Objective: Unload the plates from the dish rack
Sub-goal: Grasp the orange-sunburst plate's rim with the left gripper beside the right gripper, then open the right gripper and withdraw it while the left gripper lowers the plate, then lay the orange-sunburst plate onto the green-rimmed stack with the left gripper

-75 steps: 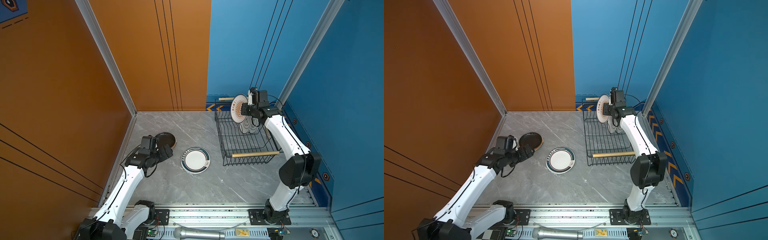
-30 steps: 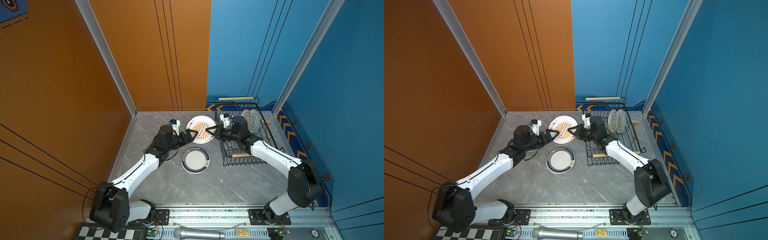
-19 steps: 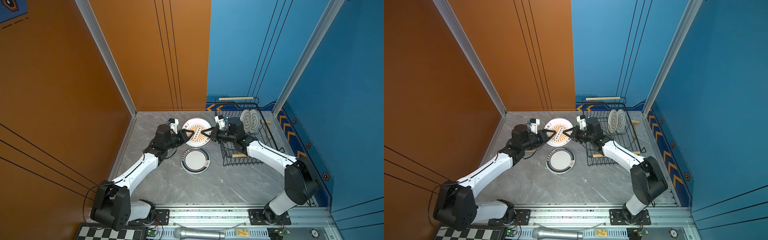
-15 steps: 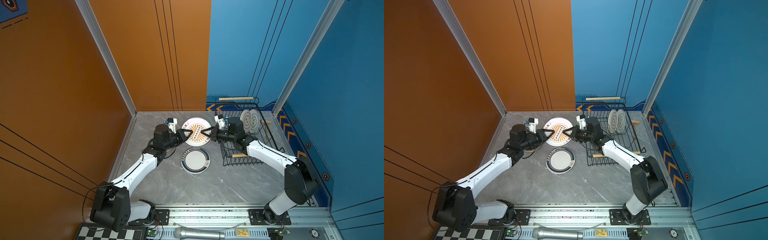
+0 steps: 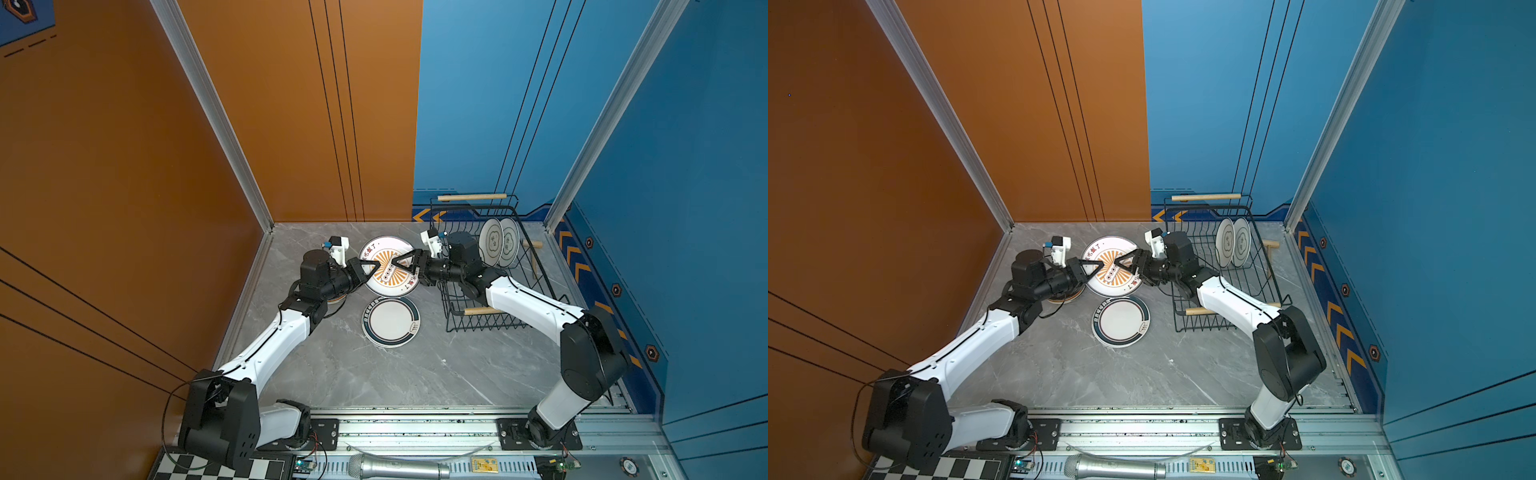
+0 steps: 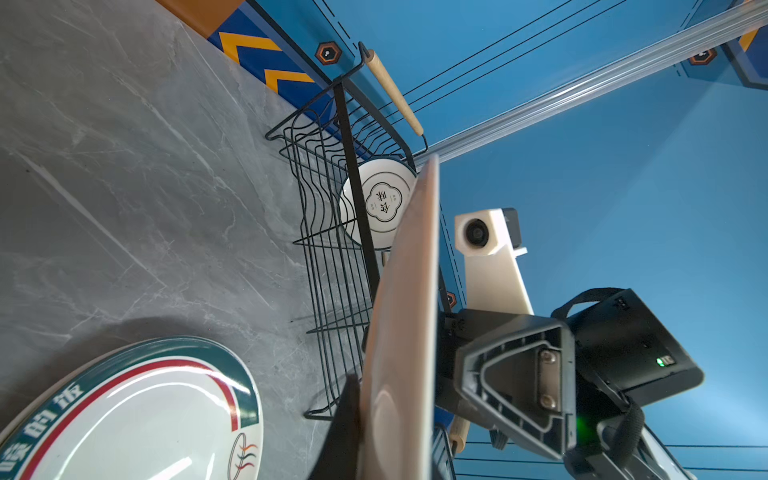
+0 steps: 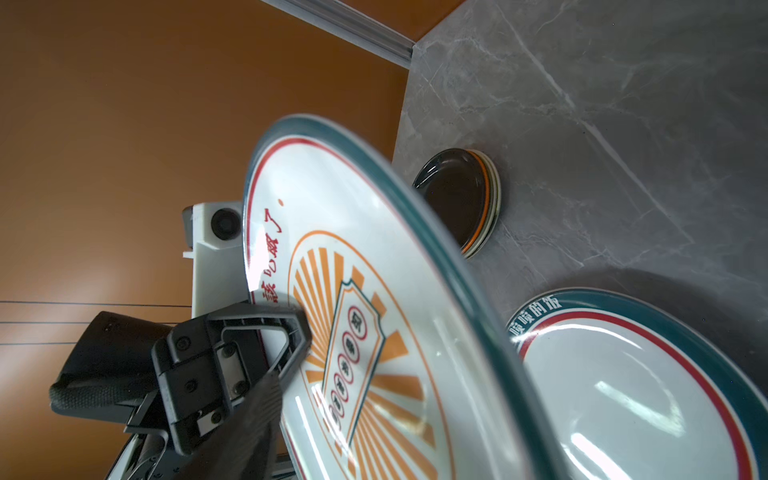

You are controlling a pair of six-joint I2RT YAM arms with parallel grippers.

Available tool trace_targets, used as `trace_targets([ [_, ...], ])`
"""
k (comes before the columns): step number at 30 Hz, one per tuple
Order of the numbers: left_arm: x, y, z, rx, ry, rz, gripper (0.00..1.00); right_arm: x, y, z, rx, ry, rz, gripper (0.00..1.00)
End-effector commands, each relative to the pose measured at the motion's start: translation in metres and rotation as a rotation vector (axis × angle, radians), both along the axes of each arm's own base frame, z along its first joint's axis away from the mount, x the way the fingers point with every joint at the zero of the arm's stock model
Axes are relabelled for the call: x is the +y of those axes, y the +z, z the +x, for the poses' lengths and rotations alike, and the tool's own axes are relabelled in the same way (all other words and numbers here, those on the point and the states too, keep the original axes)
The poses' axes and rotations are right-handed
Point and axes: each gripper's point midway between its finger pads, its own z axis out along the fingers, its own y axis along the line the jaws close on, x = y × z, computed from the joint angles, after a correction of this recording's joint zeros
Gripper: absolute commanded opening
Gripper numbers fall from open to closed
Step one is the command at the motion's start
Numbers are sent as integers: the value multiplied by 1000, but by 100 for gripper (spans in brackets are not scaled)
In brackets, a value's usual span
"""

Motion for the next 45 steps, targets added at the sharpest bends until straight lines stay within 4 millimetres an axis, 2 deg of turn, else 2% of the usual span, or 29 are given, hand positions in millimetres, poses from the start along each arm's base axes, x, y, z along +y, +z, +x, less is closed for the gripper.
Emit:
trace_targets([
  [1, 12, 0, -11, 19, -2, 22, 0, -6, 27, 8, -83, 8, -13, 80],
  [3, 23, -5, -14, 55, 24, 49, 0, -16, 23, 9, -97, 2, -109, 96],
  [4, 28, -9, -16, 81, 38, 67, 0, -24, 21, 8, -108, -6, -187, 100],
  [6, 37, -18, -21, 130, 60, 113, 0, -45, 15, 7, -146, -29, -383, 100],
  [10, 57, -51, -38, 268, 107, 272, 0, -110, 13, 9, -210, -162, -820, 100],
  [13, 67, -74, -47, 335, 139, 343, 0, -154, 19, 12, -222, -301, -981, 100],
  [17, 75, -100, -56, 406, 156, 417, 0, -188, 24, 5, -218, -384, -1092, 100],
  [22, 68, -116, -61, 441, 138, 450, 0, -200, 21, -2, -203, -382, -1086, 100],
  [32, 52, -131, -61, 467, 103, 511, 0, -206, 10, -7, -173, -359, -1078, 100],
  [45, 40, -157, -67, 521, 53, 537, 4, -212, 10, -9, -166, -362, -1073, 100],
])
